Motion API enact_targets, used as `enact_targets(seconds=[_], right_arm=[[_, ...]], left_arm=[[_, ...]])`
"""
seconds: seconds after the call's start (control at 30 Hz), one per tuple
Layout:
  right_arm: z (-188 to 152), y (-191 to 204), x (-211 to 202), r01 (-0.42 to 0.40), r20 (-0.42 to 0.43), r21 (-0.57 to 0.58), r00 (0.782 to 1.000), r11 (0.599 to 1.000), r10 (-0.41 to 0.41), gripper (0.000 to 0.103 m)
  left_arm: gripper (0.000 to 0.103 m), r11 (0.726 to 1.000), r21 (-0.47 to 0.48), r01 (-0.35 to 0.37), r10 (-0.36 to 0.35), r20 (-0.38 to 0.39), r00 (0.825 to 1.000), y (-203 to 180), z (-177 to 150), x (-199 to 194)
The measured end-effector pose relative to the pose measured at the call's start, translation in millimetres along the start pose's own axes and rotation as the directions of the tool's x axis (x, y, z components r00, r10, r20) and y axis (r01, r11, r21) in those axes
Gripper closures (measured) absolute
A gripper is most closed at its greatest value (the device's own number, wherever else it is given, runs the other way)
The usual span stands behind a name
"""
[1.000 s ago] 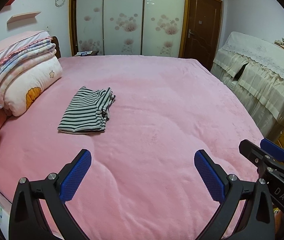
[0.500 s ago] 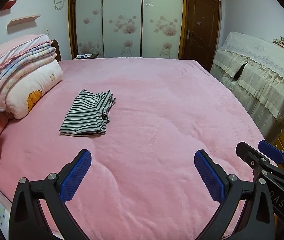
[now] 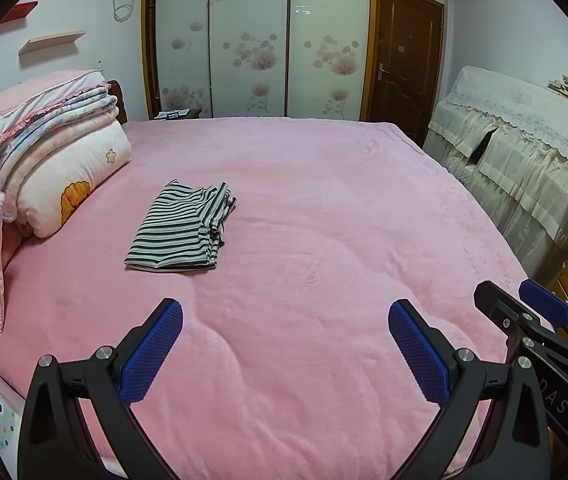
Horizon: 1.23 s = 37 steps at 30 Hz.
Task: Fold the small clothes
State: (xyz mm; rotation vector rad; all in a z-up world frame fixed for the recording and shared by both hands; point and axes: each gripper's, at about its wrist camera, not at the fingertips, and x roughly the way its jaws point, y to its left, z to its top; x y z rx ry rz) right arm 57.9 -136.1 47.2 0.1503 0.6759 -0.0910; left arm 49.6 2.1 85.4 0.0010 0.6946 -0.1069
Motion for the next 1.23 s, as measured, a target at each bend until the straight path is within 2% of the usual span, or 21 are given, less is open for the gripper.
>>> enact_targets(seconds=[0.87, 1.23], right_arm=[[0.4, 1.4, -6.8, 0.009, 0.013, -0.001, 1.0, 1.0, -0.009, 0.04], [2.3, 4.1, -10.0, 0.007, 0.019, 0.002, 1.0, 1.0, -0.007, 0.04]], left_arm=[[0.001, 1.0, -0.008, 0.003, -0.003, 0.004, 1.0, 1.4, -4.0, -4.6], [0.005, 1.0, -0.002, 0.024, -0.024, 0.007, 1.0, -1.8, -6.8, -6.0]])
